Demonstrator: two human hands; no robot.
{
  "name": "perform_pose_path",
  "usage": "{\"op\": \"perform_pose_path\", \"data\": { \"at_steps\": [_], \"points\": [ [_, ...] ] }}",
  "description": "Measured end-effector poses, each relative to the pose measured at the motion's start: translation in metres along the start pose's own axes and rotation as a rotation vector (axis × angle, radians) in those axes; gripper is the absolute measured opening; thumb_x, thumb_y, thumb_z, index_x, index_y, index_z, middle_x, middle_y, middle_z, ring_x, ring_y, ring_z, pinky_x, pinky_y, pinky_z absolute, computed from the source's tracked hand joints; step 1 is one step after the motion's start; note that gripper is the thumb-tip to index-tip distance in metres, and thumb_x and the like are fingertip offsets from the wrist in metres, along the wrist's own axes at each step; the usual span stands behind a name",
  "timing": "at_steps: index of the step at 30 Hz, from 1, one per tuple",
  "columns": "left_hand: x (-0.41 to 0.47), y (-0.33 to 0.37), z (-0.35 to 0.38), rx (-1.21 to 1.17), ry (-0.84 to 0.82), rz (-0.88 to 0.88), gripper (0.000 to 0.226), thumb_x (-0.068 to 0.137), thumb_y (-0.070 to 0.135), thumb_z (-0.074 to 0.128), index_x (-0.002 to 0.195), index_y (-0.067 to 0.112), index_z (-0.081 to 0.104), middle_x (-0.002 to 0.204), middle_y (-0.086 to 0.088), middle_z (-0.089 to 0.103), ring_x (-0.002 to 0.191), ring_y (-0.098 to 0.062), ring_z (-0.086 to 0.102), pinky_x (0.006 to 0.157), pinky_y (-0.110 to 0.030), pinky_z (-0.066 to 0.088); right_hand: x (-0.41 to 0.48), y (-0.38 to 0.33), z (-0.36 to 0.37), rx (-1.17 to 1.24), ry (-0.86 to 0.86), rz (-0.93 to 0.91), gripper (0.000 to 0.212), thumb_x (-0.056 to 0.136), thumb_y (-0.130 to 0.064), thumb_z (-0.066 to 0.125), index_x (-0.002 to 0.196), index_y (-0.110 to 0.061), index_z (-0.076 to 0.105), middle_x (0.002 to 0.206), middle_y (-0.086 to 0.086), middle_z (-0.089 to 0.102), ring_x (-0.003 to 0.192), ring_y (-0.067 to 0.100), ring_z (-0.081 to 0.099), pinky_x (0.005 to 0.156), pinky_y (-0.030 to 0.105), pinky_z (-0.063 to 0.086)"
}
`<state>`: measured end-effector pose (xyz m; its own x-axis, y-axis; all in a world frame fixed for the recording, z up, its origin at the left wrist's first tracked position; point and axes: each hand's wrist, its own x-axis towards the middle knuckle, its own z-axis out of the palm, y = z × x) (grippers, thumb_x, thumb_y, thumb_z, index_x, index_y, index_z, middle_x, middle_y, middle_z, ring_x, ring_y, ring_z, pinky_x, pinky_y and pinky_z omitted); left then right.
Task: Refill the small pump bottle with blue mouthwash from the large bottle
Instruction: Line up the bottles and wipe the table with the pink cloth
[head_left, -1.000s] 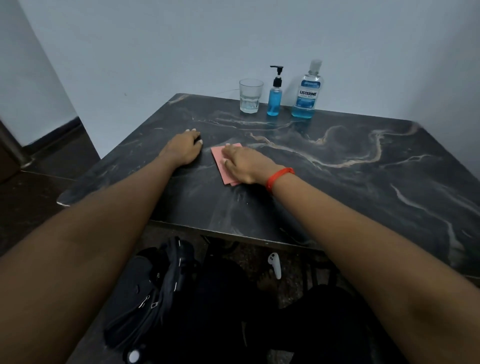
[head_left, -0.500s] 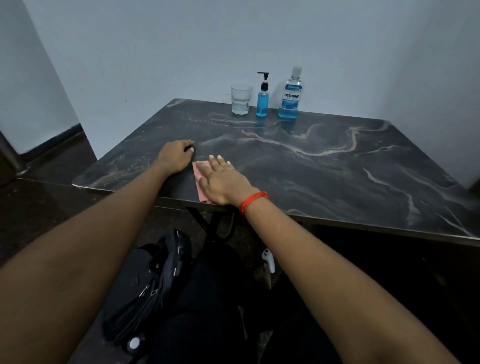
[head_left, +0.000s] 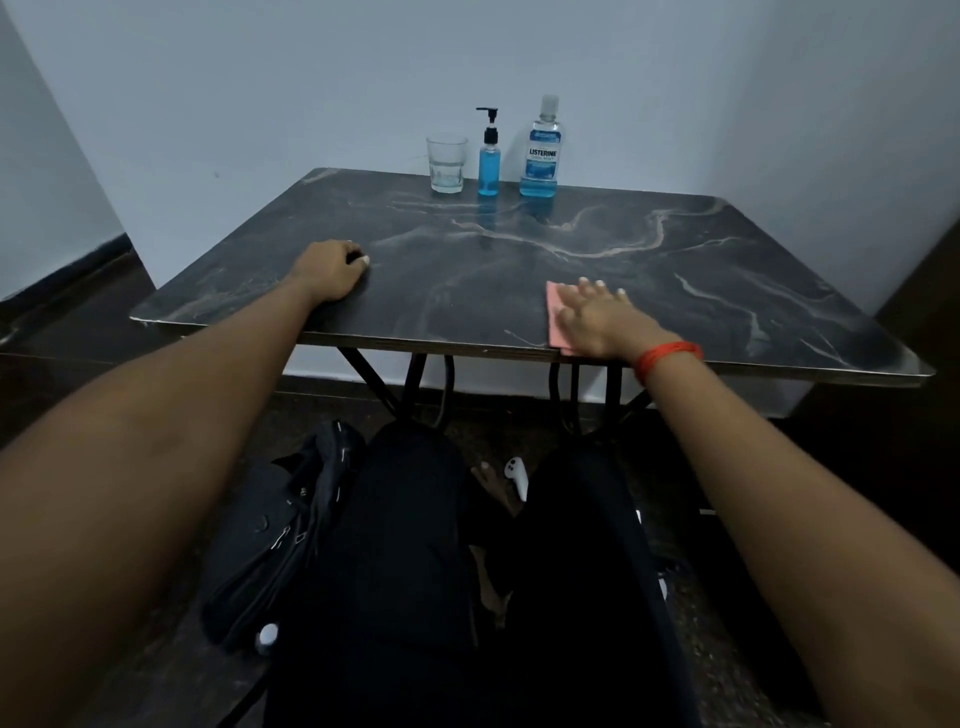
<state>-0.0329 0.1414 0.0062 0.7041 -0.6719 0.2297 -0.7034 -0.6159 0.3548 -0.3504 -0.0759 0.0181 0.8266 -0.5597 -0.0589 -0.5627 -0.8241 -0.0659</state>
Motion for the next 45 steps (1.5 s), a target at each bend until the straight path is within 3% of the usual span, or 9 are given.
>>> {"op": "perform_pose_path", "data": {
  "at_steps": [5,11,16,25,28,31,34,39,45],
  "points": [
    [0.002,0.004,-0.001,-0.01,-0.017,-0.001,0.04,0.104,0.028,0.049,0.131,0.002,0.063,0.141,-0.022,0.058,0.131,-0.042,0.052,0.108,-0.043,0.041,0.003,0.059,-0.007,-0.014,0.015,0.242,0.06,0.103,-0.035,0.026,0.158,-0.013,0.017,0.165,0.019,0.01,0.153,0.036,0.008,0.124,0.048,0.003],
    [0.005,0.006,0.001,0.0,-0.017,-0.009,0.038,0.104,0.026,0.047,0.129,0.002,0.063,0.137,-0.023,0.061,0.125,-0.045,0.054,0.106,-0.046,0.044,0.026,0.036,-0.003,0.039,0.056,0.343,0.086,0.094,-0.04,0.054,0.156,0.002,0.011,0.165,0.021,0.006,0.152,0.04,0.005,0.124,0.048,0.005],
    [0.006,0.004,0.004,0.008,-0.017,-0.003,0.038,0.104,0.026,0.045,0.13,0.003,0.062,0.137,-0.024,0.06,0.124,-0.046,0.055,0.104,-0.047,0.045,0.068,-0.012,-0.004,0.066,0.045,0.239,0.09,0.092,-0.045,0.055,0.156,0.002,0.012,0.164,0.023,0.009,0.152,0.04,0.008,0.124,0.049,0.005],
    [0.008,-0.002,0.009,0.021,0.024,0.041,0.035,0.102,0.019,0.046,0.129,0.007,0.064,0.141,-0.021,0.058,0.124,-0.046,0.056,0.104,-0.045,0.045,0.134,-0.172,-0.006,0.037,0.003,-0.118,0.087,0.089,-0.046,0.063,0.154,-0.002,0.026,0.163,0.02,0.018,0.151,0.041,0.014,0.123,0.05,0.011],
    [0.009,-0.003,0.009,0.004,0.028,0.034,0.036,0.101,0.015,0.046,0.132,0.007,0.063,0.141,-0.021,0.059,0.125,-0.044,0.056,0.105,-0.044,0.044,0.137,-0.186,-0.002,0.083,-0.01,-0.223,0.07,0.1,-0.035,0.045,0.156,-0.002,0.019,0.165,0.017,0.013,0.152,0.038,0.01,0.124,0.047,0.007],
    [0.015,-0.004,0.008,0.015,-0.005,0.035,0.037,0.103,0.015,0.046,0.134,0.004,0.061,0.144,-0.021,0.056,0.13,-0.042,0.053,0.109,-0.043,0.041,0.127,-0.16,-0.001,0.096,-0.019,-0.34,0.056,0.106,-0.027,0.028,0.156,-0.003,0.021,0.165,0.015,0.016,0.153,0.034,0.013,0.124,0.042,0.009],
    [0.026,-0.002,0.005,0.019,-0.055,0.022,0.037,0.105,0.02,0.046,0.135,0.002,0.06,0.147,-0.021,0.053,0.133,-0.043,0.05,0.11,-0.043,0.039,0.114,-0.106,-0.001,0.096,0.014,-0.355,0.055,0.107,-0.029,0.027,0.156,-0.005,0.024,0.165,0.014,0.019,0.153,0.03,0.014,0.125,0.037,0.008],
    [0.051,0.024,0.006,-0.032,-0.11,0.021,0.045,0.106,0.027,0.045,0.142,0.001,0.053,0.151,-0.018,0.05,0.139,-0.038,0.046,0.115,-0.042,0.035,0.119,0.015,-0.008,0.063,0.12,-0.036,0.048,0.106,-0.026,0.029,0.142,0.002,0.044,0.153,0.025,0.038,0.142,0.038,0.034,0.119,0.04,0.023],
    [0.065,0.017,0.018,-0.024,-0.119,0.025,0.048,0.108,0.03,0.039,0.146,0.004,0.048,0.159,-0.016,0.039,0.148,-0.033,0.034,0.12,-0.042,0.029,0.153,0.091,-0.01,0.014,0.107,0.336,0.074,0.096,-0.041,0.048,0.152,0.001,0.027,0.161,0.021,0.023,0.148,0.041,0.022,0.121,0.05,0.017]
  ]
}}
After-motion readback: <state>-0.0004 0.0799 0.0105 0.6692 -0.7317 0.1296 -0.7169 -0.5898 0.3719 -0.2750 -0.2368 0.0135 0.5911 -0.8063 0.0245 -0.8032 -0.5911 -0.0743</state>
